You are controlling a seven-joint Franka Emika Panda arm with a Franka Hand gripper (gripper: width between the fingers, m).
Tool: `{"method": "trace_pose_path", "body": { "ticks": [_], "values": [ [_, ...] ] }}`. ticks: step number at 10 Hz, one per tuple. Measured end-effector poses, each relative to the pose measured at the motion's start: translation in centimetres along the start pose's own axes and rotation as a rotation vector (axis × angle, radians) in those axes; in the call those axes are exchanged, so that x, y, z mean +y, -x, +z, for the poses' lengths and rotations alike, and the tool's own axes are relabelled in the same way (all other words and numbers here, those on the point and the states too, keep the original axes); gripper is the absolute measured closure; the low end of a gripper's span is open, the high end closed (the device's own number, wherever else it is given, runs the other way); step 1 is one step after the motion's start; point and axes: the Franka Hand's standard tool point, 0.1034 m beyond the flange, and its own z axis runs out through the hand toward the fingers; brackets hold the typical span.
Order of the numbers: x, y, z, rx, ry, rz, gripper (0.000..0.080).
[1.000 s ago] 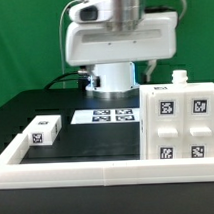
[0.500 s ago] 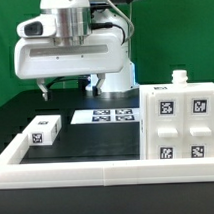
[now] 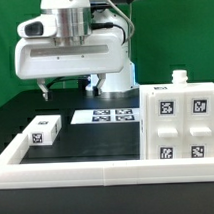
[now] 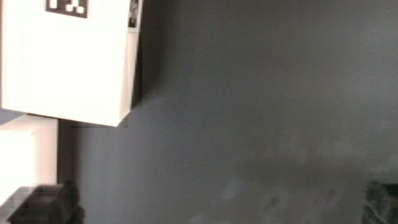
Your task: Assemble cabinet
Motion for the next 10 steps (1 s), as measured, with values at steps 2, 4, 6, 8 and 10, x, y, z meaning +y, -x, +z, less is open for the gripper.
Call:
{"method": "trace_pose_path", "body": {
  "ticks": [2,4,6,8,10],
  "values": [
    [1.8,2.3,1.5,-0.004,0.005,0.03,0.0003],
    [3.3,3.3,2.5,-0.012,0.008,0.047,0.0003],
    [4.5,4.3,3.7,-0.029,0.01,0.053,0.0003],
    [6.1,5.0,4.9,-0.042,0.0,0.039,0.0003],
    [6.9,5.7,6.1,-0.061,-0.004,0.038,0.0003]
  ]
}}
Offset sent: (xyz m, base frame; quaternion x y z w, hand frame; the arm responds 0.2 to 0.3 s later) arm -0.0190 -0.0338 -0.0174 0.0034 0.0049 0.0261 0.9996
